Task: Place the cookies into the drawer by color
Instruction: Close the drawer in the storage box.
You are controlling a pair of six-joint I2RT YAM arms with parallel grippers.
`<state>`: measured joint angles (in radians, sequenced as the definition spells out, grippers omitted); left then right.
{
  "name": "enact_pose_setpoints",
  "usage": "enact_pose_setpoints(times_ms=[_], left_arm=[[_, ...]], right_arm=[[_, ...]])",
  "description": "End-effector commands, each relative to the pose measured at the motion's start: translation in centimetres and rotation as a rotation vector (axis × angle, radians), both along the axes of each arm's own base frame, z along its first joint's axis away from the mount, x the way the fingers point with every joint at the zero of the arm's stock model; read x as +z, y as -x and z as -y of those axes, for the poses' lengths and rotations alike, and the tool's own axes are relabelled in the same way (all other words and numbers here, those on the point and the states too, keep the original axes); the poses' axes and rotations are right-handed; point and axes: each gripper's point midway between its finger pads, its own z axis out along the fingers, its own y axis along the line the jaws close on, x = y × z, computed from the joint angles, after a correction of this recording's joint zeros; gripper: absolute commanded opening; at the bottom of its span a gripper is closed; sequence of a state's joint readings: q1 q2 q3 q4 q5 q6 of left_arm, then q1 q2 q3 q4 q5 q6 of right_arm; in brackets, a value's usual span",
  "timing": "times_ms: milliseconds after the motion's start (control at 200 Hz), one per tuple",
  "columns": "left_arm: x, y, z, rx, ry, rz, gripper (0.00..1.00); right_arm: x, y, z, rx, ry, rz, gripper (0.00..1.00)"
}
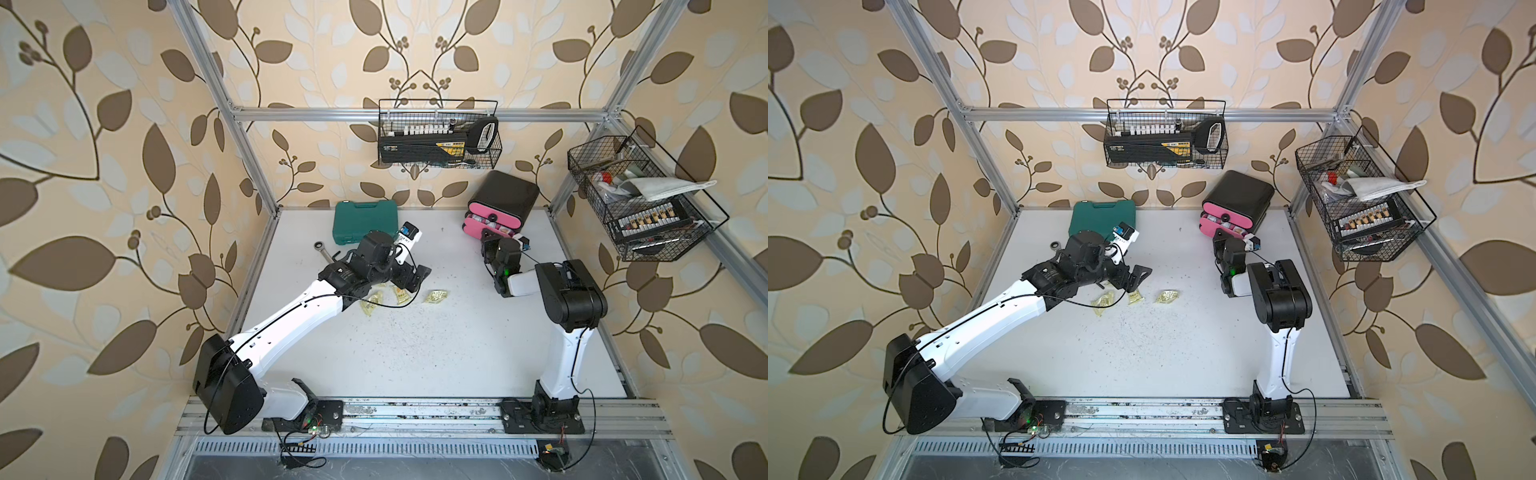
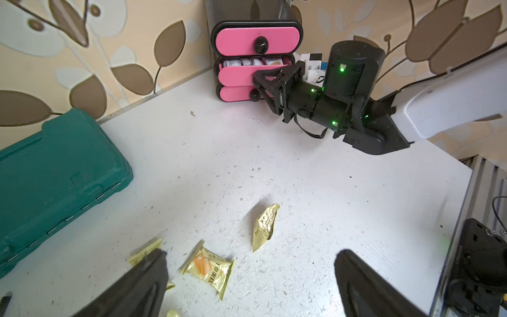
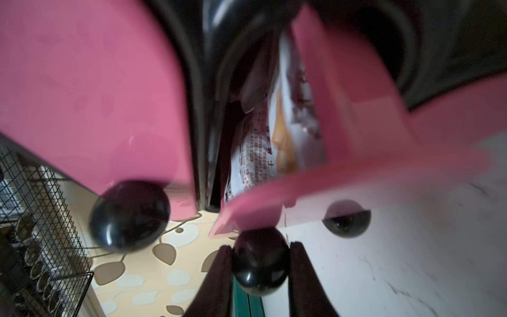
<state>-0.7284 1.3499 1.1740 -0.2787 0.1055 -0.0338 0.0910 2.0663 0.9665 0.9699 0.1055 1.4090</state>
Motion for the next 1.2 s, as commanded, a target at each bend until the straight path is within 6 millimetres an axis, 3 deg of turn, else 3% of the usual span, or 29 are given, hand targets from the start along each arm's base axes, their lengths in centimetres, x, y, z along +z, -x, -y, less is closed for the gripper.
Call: enact_pose_setpoints(times_ms=[0, 160, 280, 415, 535, 765, 860, 985, 1195], left_arm=[[1.6, 0.3, 0.1, -0.008, 0.026, 0.049, 0.98], [1.6, 0.3, 0.2, -0.011, 0.030, 0.046, 0.98], [1.5, 0.3, 0.3, -0.014, 0.030, 0.040, 0.98], [1.5, 0.4, 0.3, -0.016, 0.030, 0.038, 0.98], [1.5, 0.3, 0.3, -0.012, 0.028, 0.040, 0.98], [1.6, 0.3, 0.3, -0.011, 0.029, 0.041, 0.98], [1.6, 0.3, 0.3, -0.014, 0.033, 0.040, 0.98], [1.6, 0.4, 0.4, -0.018, 0.035, 0.034, 0.98], [1.5, 0.3, 0.3, -0.014, 0.028, 0.040, 0.98]], right_arm=[[2.0, -1.6, -0.2, 0.008, 0.013, 0.063, 0.27], [1.3, -1.9, 0.5, -0.004, 0.014, 0.039, 0.27], [1.0, -1.8, 0.7, 0.002, 0.023, 0.024, 0.36], [1.7, -1.8, 0.6, 0.027, 0.047, 0.030, 0.46], [3.2, -1.4, 0.3, 0.062, 0.070, 0.058, 0.47], [7.1, 2.1, -1.0, 0.149, 0.076, 0.153, 0.53], [7.4, 4.1, -1.1, 0.163, 0.083, 0.151, 0.53], [6.3, 5.0, -0.8, 0.166, 0.063, 0.124, 0.42], [3.9, 3.4, 0.1, 0.119, 0.017, 0.099, 0.20]])
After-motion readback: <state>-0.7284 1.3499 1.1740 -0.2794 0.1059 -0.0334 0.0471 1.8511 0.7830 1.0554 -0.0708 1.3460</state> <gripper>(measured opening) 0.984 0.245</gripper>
